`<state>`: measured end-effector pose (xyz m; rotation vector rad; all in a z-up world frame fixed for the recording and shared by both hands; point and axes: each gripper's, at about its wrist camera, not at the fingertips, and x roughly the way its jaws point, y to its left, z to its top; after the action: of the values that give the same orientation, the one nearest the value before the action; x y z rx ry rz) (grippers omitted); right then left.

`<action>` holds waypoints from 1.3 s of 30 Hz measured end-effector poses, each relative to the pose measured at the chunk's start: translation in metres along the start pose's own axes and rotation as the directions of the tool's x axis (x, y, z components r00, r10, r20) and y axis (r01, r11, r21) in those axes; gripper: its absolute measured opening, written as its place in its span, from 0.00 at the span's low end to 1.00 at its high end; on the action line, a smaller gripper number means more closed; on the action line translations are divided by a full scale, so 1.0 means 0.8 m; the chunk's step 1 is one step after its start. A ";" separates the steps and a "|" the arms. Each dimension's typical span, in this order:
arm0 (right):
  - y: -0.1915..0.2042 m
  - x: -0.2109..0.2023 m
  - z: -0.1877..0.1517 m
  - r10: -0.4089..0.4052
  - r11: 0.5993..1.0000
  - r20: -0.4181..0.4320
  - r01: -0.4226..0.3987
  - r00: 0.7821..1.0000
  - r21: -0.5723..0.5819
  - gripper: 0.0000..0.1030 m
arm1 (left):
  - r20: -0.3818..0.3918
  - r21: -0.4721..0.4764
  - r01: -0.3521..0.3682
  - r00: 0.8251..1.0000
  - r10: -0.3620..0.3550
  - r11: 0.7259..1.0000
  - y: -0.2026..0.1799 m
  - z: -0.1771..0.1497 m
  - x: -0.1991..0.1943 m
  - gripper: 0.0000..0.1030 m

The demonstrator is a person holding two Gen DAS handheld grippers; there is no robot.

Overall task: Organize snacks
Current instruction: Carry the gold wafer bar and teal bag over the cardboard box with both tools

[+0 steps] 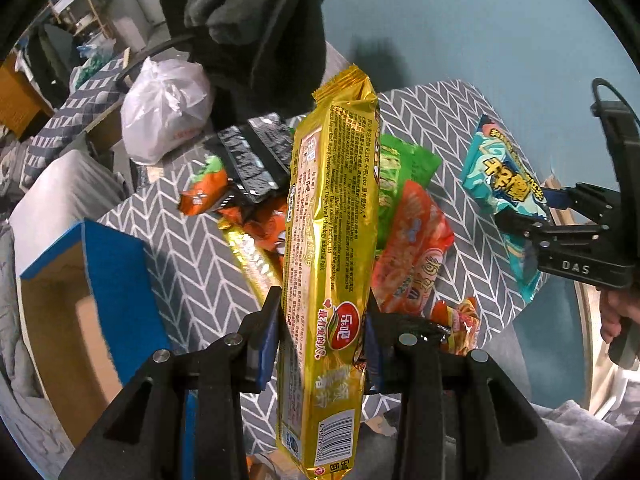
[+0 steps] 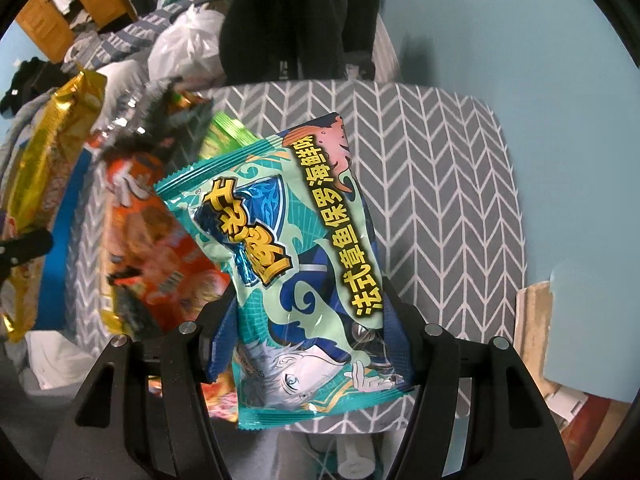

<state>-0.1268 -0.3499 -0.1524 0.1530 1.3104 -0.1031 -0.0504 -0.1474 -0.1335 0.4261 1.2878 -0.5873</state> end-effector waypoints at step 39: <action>0.283 -0.022 0.096 0.229 0.923 0.048 -0.201 0.972 -0.328 0.62 | 0.061 -0.443 -0.102 0.988 0.143 0.891 0.223 -0.108 -0.079 0.36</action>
<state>-0.0216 -0.1403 -0.1037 0.0124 1.1996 0.2891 -0.0159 0.0549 -0.0971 0.1009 1.2502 -0.1930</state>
